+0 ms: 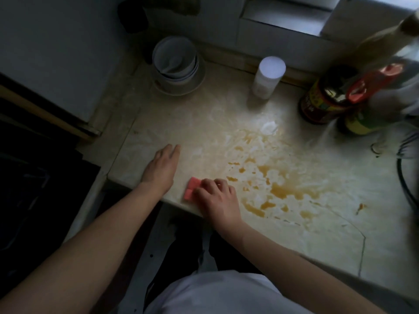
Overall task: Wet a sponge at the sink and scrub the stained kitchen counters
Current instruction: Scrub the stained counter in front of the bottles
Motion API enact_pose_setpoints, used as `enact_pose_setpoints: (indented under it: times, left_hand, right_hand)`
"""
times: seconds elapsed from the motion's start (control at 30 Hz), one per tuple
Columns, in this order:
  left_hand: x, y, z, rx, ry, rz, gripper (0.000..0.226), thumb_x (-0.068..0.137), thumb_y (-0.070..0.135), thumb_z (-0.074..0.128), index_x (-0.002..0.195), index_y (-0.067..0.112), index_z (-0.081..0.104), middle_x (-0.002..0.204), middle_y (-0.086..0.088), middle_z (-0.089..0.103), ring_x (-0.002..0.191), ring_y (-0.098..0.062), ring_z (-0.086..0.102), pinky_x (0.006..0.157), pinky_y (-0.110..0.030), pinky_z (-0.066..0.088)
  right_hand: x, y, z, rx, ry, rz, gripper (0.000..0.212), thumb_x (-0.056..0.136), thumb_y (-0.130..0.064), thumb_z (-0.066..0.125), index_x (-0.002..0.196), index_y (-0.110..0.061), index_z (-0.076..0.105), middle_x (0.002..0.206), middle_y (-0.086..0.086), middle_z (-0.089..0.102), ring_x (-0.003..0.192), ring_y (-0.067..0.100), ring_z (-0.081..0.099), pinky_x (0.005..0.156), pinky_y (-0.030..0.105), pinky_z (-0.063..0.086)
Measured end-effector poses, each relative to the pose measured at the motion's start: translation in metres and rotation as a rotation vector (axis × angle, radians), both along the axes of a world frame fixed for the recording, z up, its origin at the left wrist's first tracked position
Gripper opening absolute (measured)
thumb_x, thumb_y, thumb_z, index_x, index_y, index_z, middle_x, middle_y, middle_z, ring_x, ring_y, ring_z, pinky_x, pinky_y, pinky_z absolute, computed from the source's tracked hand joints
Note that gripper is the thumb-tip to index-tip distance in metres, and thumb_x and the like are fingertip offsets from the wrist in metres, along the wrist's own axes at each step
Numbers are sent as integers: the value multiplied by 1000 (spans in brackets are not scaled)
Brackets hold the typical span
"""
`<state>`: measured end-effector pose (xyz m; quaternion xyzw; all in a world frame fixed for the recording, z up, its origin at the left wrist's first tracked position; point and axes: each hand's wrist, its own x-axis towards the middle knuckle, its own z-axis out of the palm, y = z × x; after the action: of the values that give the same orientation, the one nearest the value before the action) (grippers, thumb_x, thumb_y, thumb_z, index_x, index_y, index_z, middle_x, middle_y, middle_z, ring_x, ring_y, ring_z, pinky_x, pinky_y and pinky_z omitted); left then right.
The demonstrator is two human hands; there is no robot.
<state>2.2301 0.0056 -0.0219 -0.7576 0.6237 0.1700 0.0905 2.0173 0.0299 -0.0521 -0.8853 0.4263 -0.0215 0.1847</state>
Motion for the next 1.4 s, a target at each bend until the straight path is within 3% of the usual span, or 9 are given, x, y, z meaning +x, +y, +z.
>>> enact_pose_setpoints:
  times: [0.17,0.33,0.53,0.73,0.87,1.17,1.4]
  left_hand:
    - [-23,-5,10,66,21,-26,84,86,24,69,153,17,18,160,-12,16,143,-31,24,112,-40,35]
    - [-39,-15,17,60,6,-64,87,84,26,73,152,17,20,159,-13,17,143,-31,24,111,-41,36]
    - [-50,-27,16,88,16,-56,89,83,26,74,153,18,20,160,-12,15,144,-31,23,113,-41,35]
    - [-57,-46,10,91,10,-39,89,82,23,75,152,21,20,162,-12,4,145,-32,18,110,-42,36]
    - [-60,-60,9,131,-8,-35,100,80,16,76,155,22,11,163,-11,-1,147,-32,12,114,-40,30]
    - [-60,-74,-1,163,-73,-88,106,77,9,75,156,22,5,162,-12,2,143,-41,15,116,-43,30]
    - [-62,-72,1,161,-27,-57,104,79,-1,70,156,22,4,163,-9,-2,146,-42,10,113,-43,33]
  right_hand:
    - [-13,10,4,44,3,86,31,89,-43,58,118,-33,63,133,-2,57,115,34,51,84,43,45]
    - [-21,5,4,25,9,179,34,87,-43,66,119,-33,63,130,-2,56,109,31,51,80,41,44]
    - [-32,-5,0,-46,-20,197,31,92,-41,61,120,-30,62,129,0,57,109,30,50,79,41,43]
    - [-45,-53,-5,-112,1,13,22,92,-37,64,113,-31,65,134,-2,59,113,34,52,81,41,41]
    - [-42,-97,-8,-104,25,-89,24,95,-38,63,119,-34,64,141,-1,57,120,36,49,88,43,41]
    - [-24,-181,-6,-53,32,-216,34,99,-34,49,132,-34,59,152,0,49,131,38,42,96,45,36]
    - [-15,-238,0,-44,44,-342,34,99,-27,48,130,-30,63,147,3,52,127,40,43,98,45,35]
